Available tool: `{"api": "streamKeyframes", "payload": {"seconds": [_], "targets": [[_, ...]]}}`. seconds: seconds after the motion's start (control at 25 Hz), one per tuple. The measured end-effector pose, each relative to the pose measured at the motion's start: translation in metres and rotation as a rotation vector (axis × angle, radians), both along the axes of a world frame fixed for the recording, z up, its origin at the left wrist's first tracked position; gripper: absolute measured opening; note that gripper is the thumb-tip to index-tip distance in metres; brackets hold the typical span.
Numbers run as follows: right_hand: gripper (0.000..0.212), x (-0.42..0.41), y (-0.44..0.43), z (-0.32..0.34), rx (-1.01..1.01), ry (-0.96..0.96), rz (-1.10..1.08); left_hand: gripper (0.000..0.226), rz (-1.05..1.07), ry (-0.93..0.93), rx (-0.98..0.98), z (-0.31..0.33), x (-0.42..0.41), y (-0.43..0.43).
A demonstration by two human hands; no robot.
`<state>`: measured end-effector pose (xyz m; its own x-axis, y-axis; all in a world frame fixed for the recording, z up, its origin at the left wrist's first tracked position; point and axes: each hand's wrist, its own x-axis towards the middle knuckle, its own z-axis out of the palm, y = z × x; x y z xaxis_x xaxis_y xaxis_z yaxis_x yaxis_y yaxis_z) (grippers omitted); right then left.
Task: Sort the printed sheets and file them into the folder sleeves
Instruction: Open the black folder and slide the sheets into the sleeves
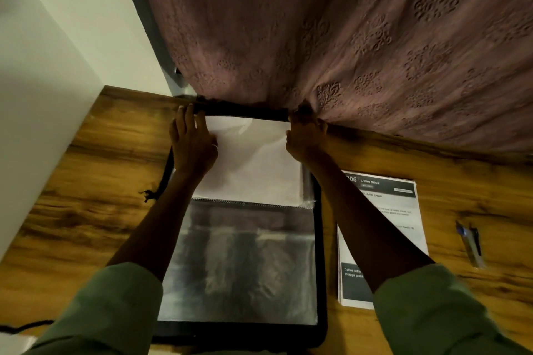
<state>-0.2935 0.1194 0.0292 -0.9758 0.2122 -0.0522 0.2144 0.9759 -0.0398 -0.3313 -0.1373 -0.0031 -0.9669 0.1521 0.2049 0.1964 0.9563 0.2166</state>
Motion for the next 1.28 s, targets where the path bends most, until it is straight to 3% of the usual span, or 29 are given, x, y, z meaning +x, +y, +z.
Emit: {"api": "streamKeyframes", "payload": {"seconds": [0.24, 0.4, 0.64, 0.88, 1.08, 1.28], "targets": [[0.042, 0.075, -0.018, -0.020, -0.176, 0.098, 0.062, 0.070, -0.129, -0.070, 0.068, -0.010, 0.076, 0.012], [0.047, 0.162, -0.002, -0.037, -0.276, 0.129, -0.052, 0.061, -0.267, -0.149, 0.073, -0.016, 0.148, 0.032], [0.038, 0.257, 0.062, -0.046, -0.210, 0.123, -0.198, 0.047, -0.442, -0.257, 0.120, -0.005, 0.224, 0.103], [0.047, 0.308, 0.111, -0.054, -0.157, 0.055, -0.317, 0.041, -0.291, -0.541, 0.356, 0.005, 0.265, 0.165], [0.061, 0.315, 0.114, -0.062, -0.150, -0.020, -0.262, 0.035, -0.231, -0.577, 0.498, 0.014, 0.245, 0.204], [0.058, 0.316, 0.110, -0.064, -0.106, -0.084, -0.168, 0.040, -0.047, -0.614, 0.478, 0.006, 0.220, 0.231]]}}
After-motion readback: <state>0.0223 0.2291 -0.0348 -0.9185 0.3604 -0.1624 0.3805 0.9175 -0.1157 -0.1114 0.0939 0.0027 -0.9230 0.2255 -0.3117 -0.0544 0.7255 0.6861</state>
